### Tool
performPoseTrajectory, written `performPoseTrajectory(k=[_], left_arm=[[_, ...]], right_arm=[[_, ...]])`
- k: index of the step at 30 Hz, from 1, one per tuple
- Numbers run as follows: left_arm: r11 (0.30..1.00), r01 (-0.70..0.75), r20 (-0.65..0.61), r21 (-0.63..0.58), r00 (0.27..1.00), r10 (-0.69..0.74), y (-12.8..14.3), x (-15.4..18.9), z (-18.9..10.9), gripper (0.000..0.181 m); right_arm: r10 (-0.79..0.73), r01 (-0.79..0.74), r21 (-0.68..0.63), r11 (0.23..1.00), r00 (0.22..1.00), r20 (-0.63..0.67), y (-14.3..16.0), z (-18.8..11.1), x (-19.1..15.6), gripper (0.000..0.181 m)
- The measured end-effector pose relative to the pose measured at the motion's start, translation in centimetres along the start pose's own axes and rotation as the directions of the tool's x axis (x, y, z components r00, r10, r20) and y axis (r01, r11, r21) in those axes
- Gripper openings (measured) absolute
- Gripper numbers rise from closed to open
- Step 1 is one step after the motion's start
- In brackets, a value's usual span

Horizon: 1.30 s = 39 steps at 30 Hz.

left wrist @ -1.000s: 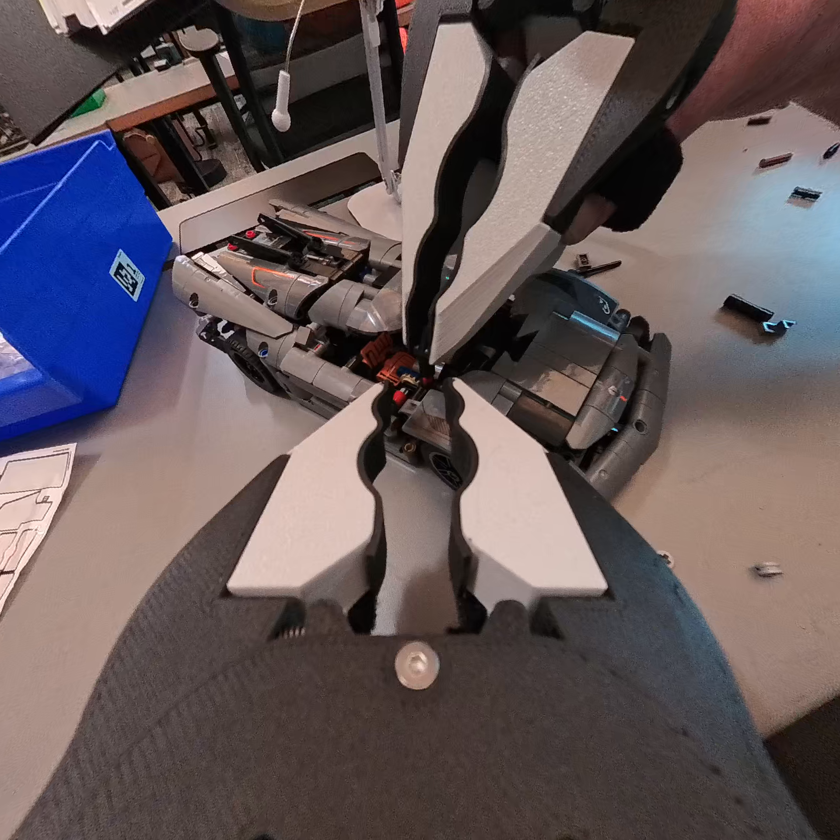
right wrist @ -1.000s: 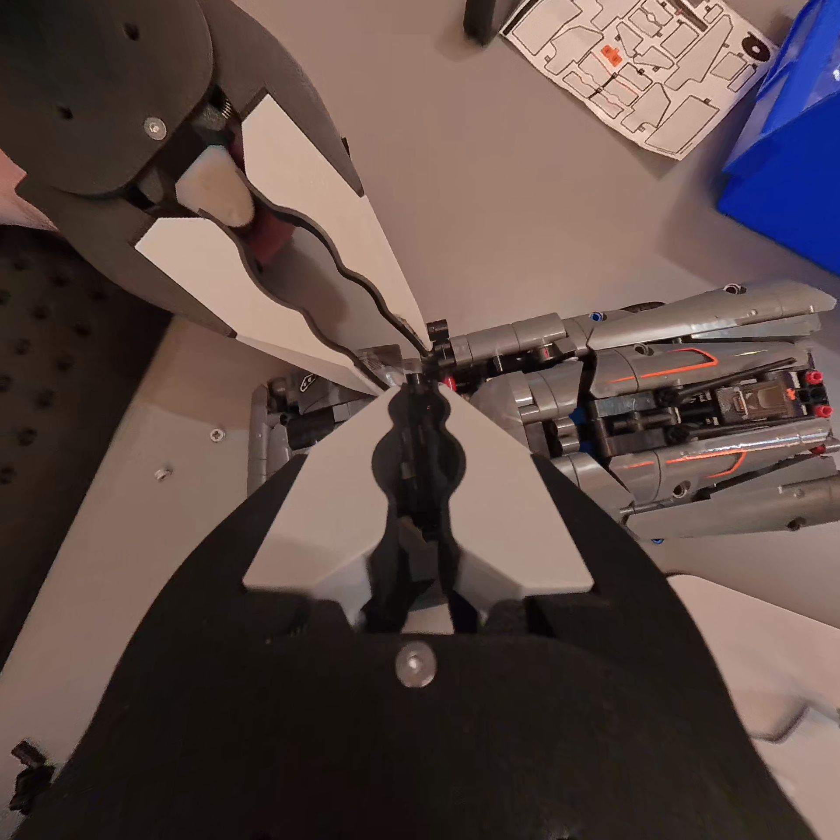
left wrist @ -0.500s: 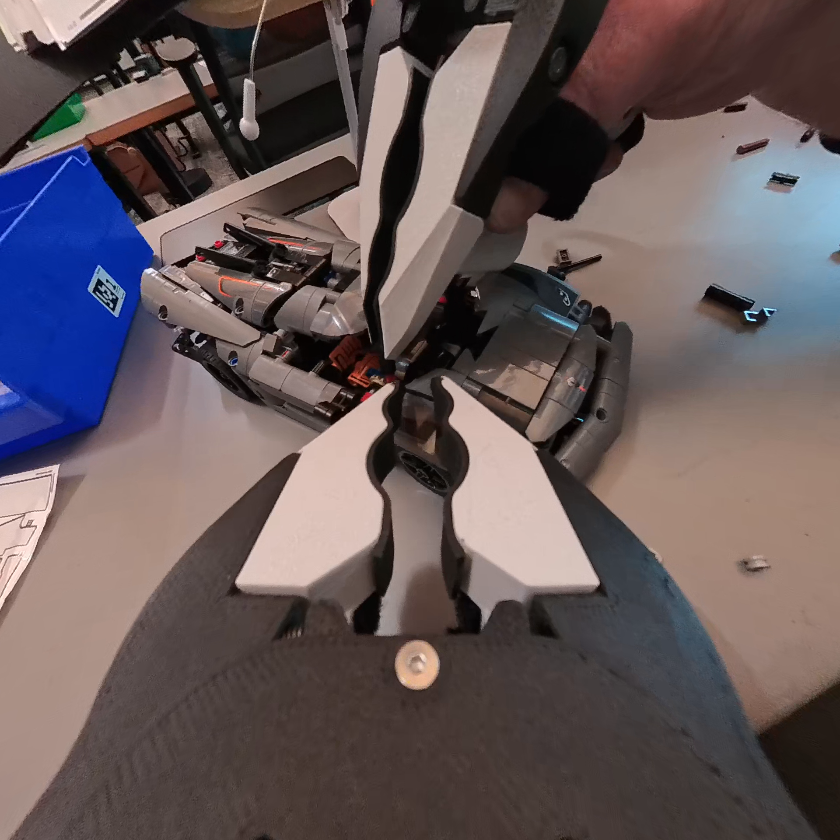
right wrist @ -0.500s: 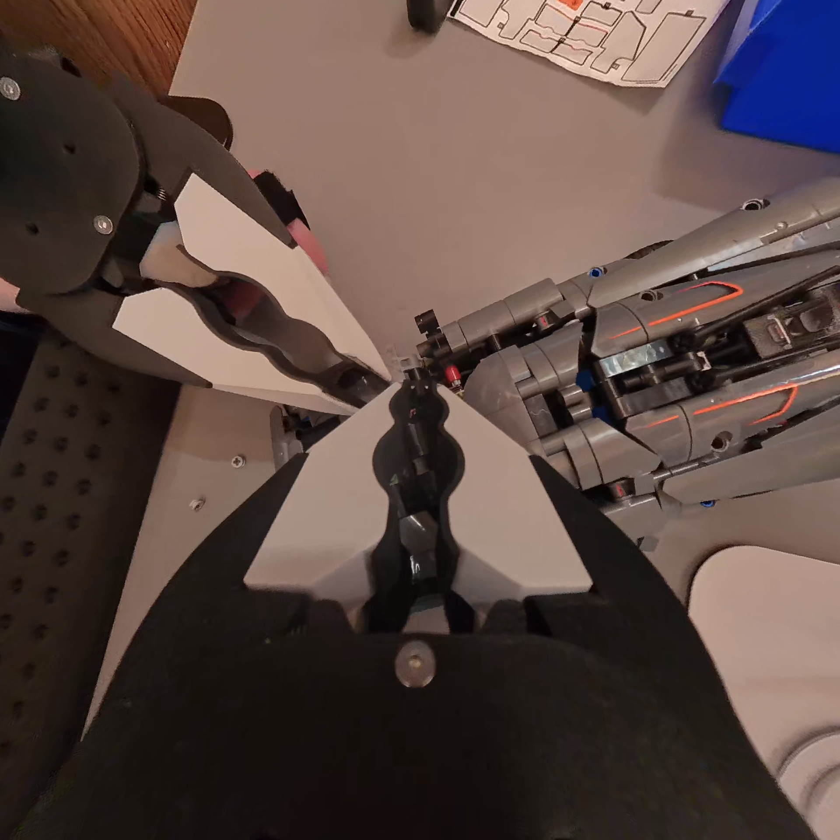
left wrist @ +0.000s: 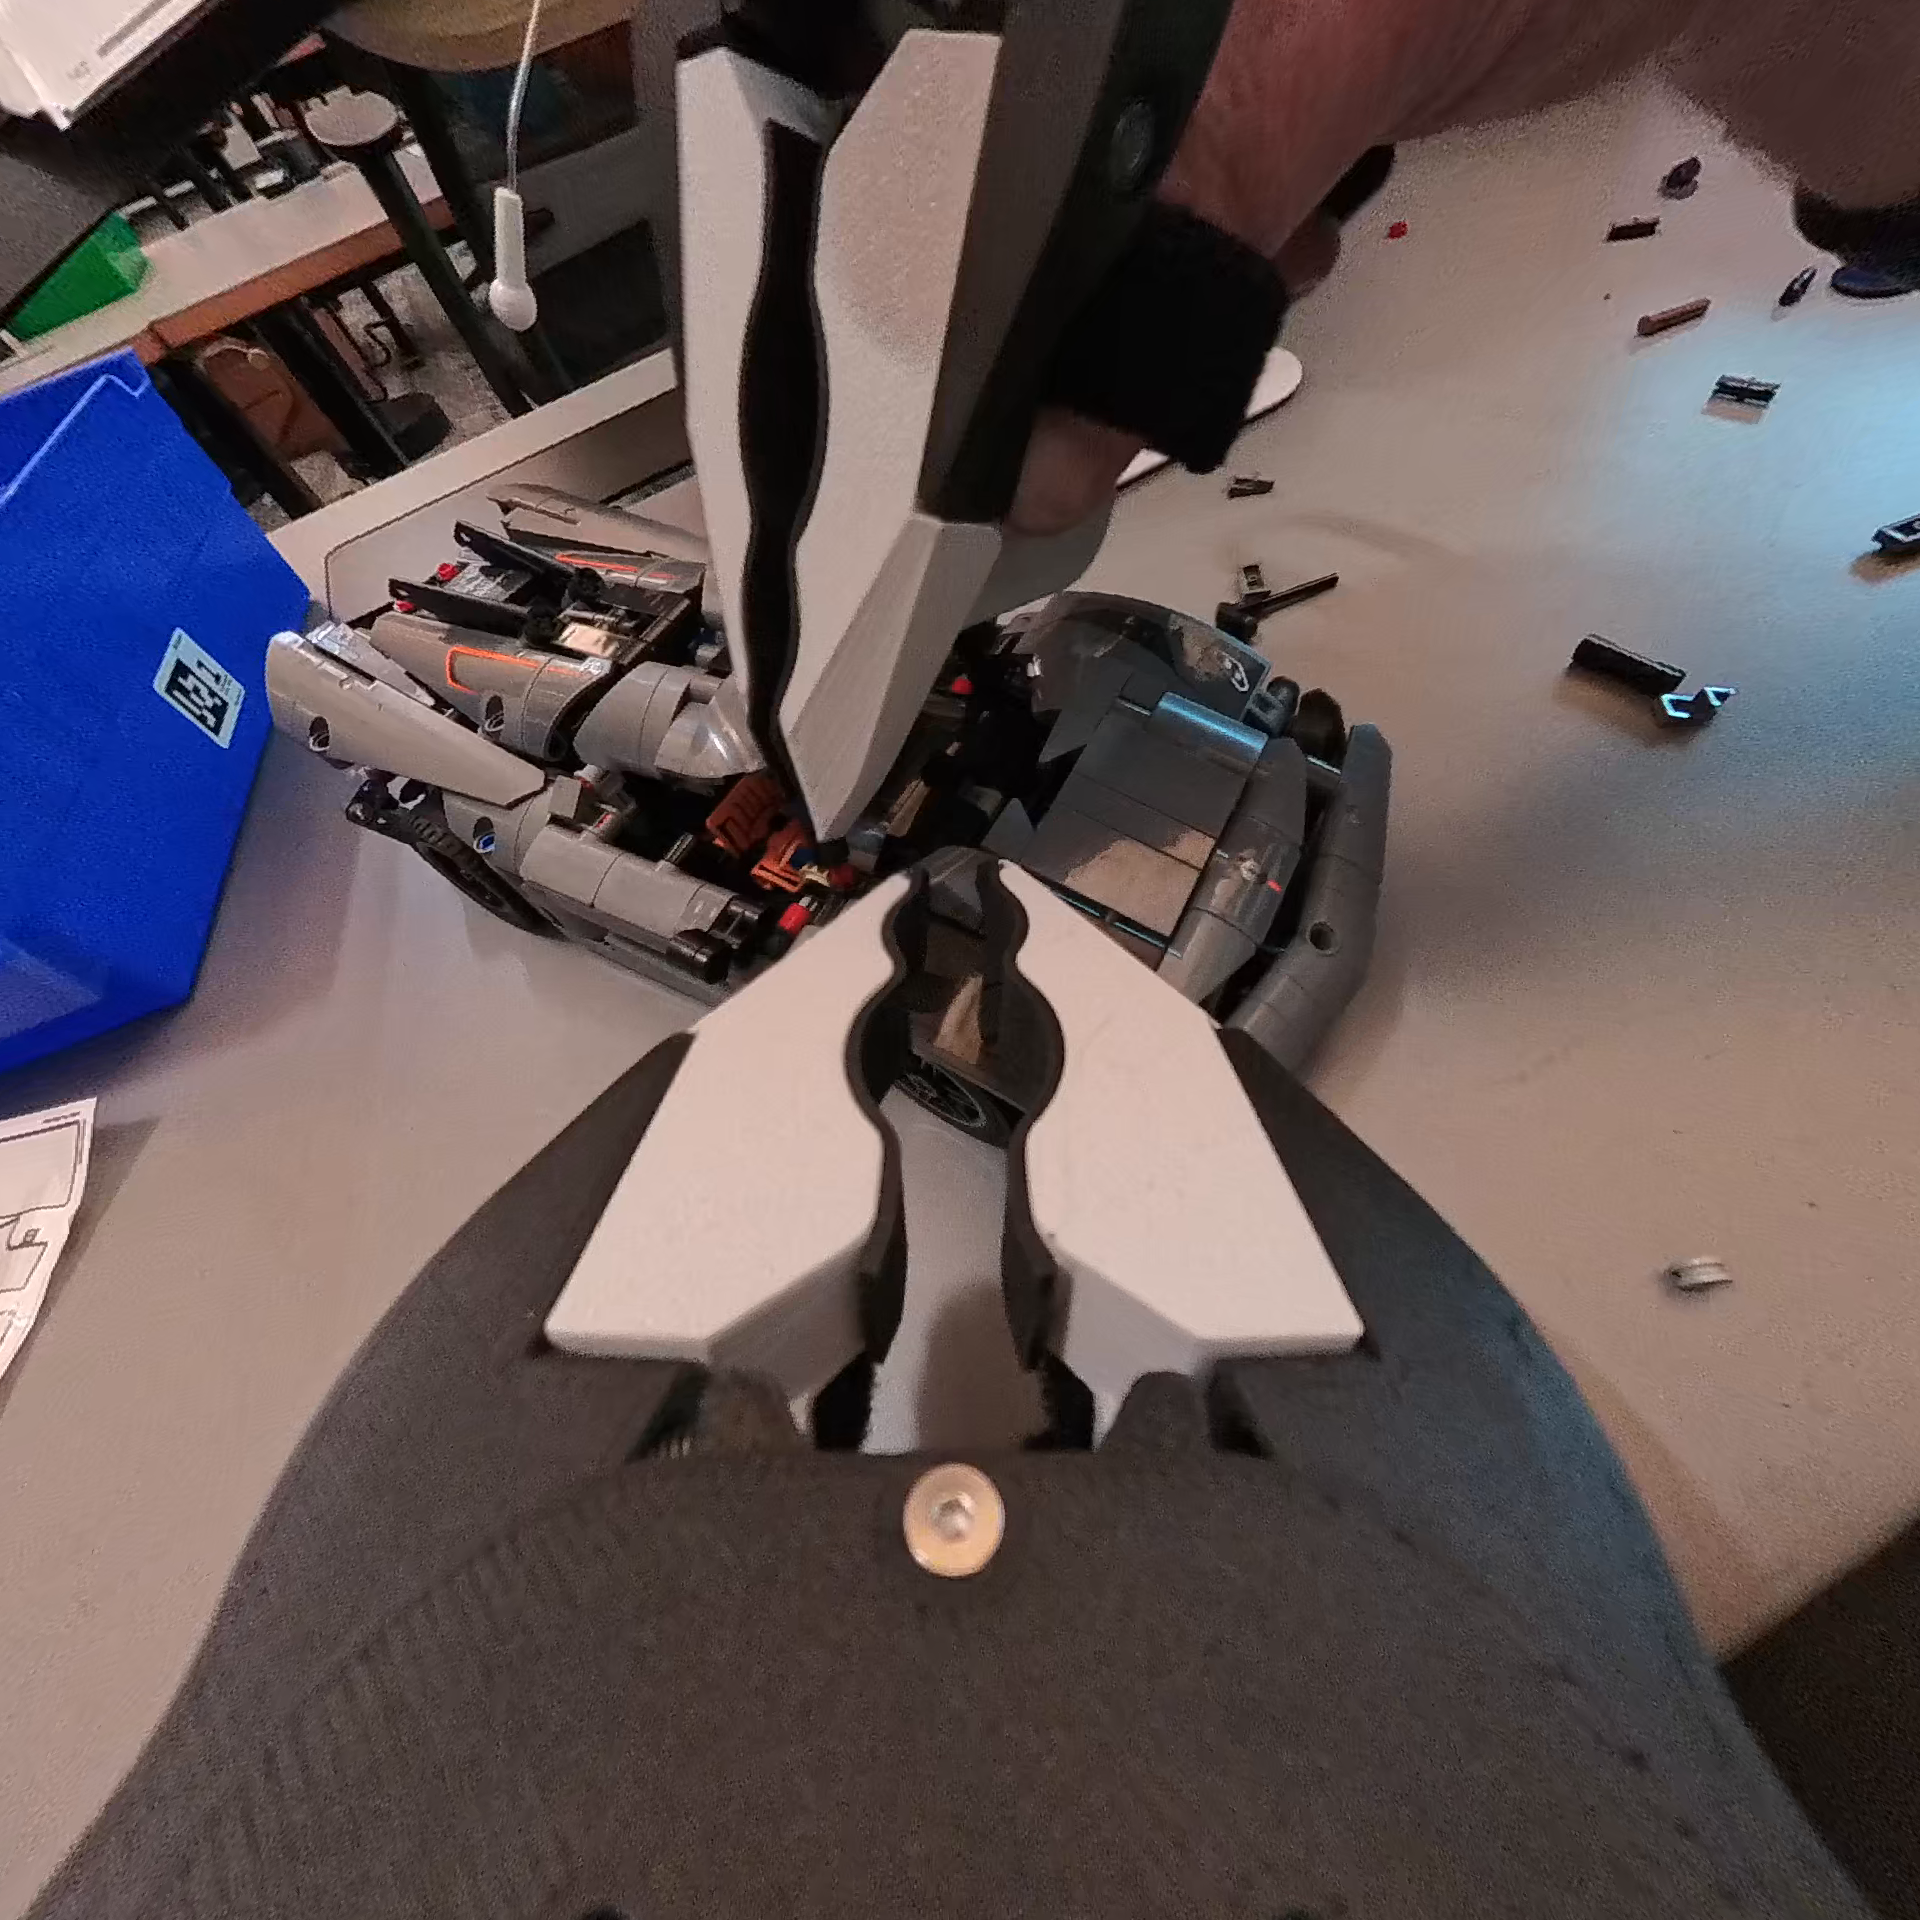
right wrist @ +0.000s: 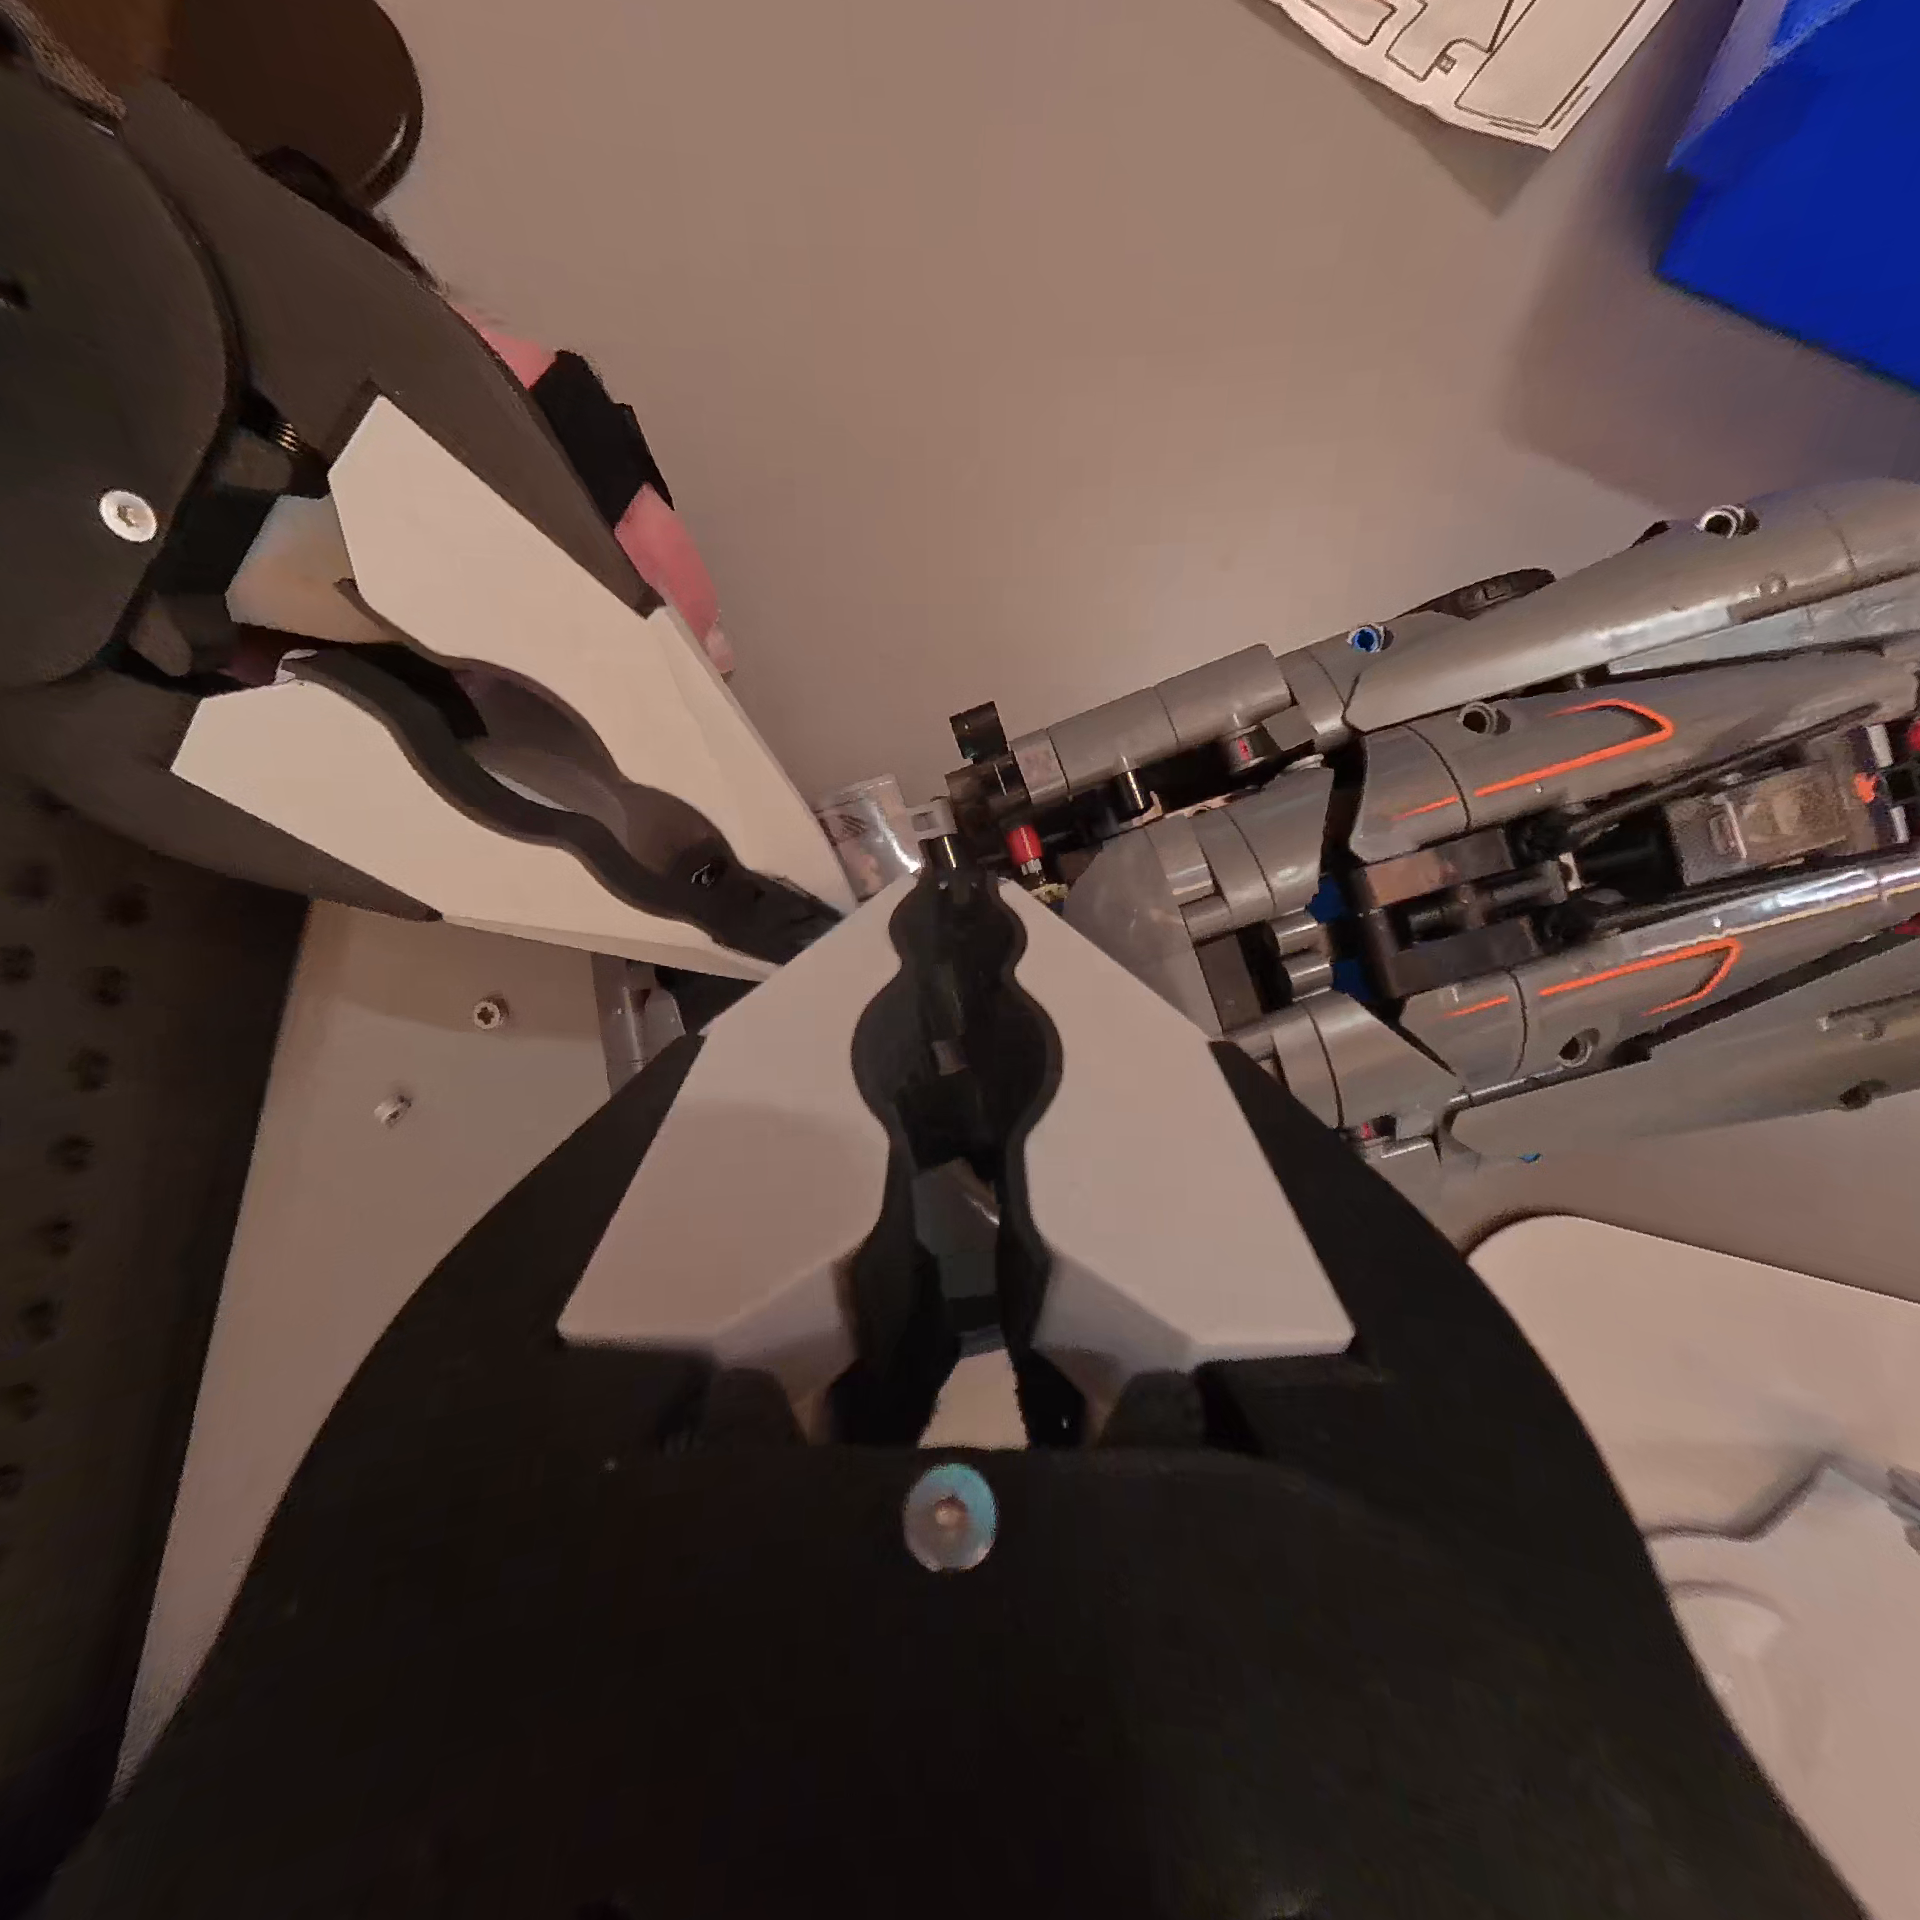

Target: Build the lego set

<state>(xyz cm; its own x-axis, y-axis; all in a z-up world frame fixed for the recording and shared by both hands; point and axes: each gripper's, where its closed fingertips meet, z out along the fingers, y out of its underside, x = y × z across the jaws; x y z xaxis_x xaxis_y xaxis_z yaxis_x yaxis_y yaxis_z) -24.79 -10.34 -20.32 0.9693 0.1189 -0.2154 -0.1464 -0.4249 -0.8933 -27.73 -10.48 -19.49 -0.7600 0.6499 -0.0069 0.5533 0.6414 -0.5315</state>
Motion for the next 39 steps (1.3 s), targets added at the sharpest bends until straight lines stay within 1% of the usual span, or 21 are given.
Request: performPoseTrajectory(k=[6,14,18,22,36,39], left_arm=[[1.0,-0.017,0.015,-0.003,1.0,0.017,0.01,0.01,0.07,0.006],[1.0,-0.031,0.027,-0.007,0.999,0.031,0.06,0.01,0.05,0.006],[0.999,-0.034,0.025,-0.008,0.999,0.034,0.07,0.06,0.06,0.006],[0.999,-0.042,0.021,-0.009,0.999,0.042,0.09,0.2,0.1,0.006],[0.999,-0.052,0.027,-0.015,0.998,0.053,0.15,0.22,0.16,0.004],[0.998,-0.056,0.017,-0.008,0.998,0.056,0.1,0.35,-0.02,0.011]], right_arm=[[-0.038,0.036,-0.054,0.998,0.998,-0.04,0.03,0.02,0.17,0.005],[-0.135,0.115,-0.142,0.983,0.98,-0.145,-0.05,0.03,0.37,0.005],[-0.189,0.157,-0.187,0.97,0.967,-0.171,0.08,0.12,0.26,0.005],[-0.209,0.169,-0.206,0.964,0.958,-0.196,0.01,0.22,0.36,0.005],[-0.167,0.142,-0.162,0.977,0.973,-0.157,0.05,0.45,0.38,0.005],[-0.161,0.136,-0.152,0.979,0.972,-0.169,-0.02,0.35,0.63,0.005]])
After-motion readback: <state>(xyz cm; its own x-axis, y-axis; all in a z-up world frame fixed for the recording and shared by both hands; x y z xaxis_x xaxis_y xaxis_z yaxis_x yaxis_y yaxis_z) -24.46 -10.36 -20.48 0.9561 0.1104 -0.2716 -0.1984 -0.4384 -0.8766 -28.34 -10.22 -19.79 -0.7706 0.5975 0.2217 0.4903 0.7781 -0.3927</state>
